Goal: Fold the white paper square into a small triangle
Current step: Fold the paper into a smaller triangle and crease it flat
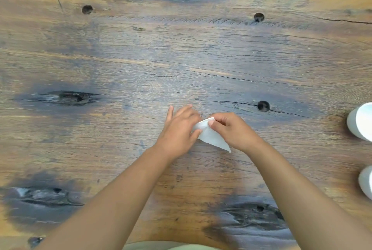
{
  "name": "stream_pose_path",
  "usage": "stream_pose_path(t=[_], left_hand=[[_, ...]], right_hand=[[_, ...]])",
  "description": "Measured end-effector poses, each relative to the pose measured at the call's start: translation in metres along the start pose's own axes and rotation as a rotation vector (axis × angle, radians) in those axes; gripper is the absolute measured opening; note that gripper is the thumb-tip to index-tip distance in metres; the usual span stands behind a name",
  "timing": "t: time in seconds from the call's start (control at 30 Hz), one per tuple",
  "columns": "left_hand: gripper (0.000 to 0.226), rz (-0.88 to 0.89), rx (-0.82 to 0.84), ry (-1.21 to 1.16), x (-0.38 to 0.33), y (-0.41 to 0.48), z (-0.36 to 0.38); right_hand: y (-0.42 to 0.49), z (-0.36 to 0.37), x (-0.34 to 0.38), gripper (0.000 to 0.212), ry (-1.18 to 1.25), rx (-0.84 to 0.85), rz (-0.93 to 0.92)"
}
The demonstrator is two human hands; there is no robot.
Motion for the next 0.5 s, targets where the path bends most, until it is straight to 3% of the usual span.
stream_pose_path(t=[0.13, 0.3, 0.5], left_hand=[[0.006, -0.074, -0.017, -0.177, 0.012, -0.002, 0.000], [0.007, -0.117, 0.106, -0.282, 0.024, -0.005, 0.016], [0.011, -0.330, 0.140, -0.519, 0.062, -0.014, 0.045]], right_hand=[[-0.002, 0.001, -0.012, 0.012, 0.060, -0.015, 0.013], [-0.003, 0.007, -0.036, 0.010, 0.063, -0.076, 0.094], [0.008, 0.006, -0.054, 0.017, 0.066, -0.119, 0.165]])
Point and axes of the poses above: each hand's wrist, its own y-axis towards the middle knuckle, its own z-axis out of the palm, x = y × z, the point moved 10 cm from there along y, towards the middle knuckle, and after that the axes turned 11 degrees about x, right-handed, at the moved point
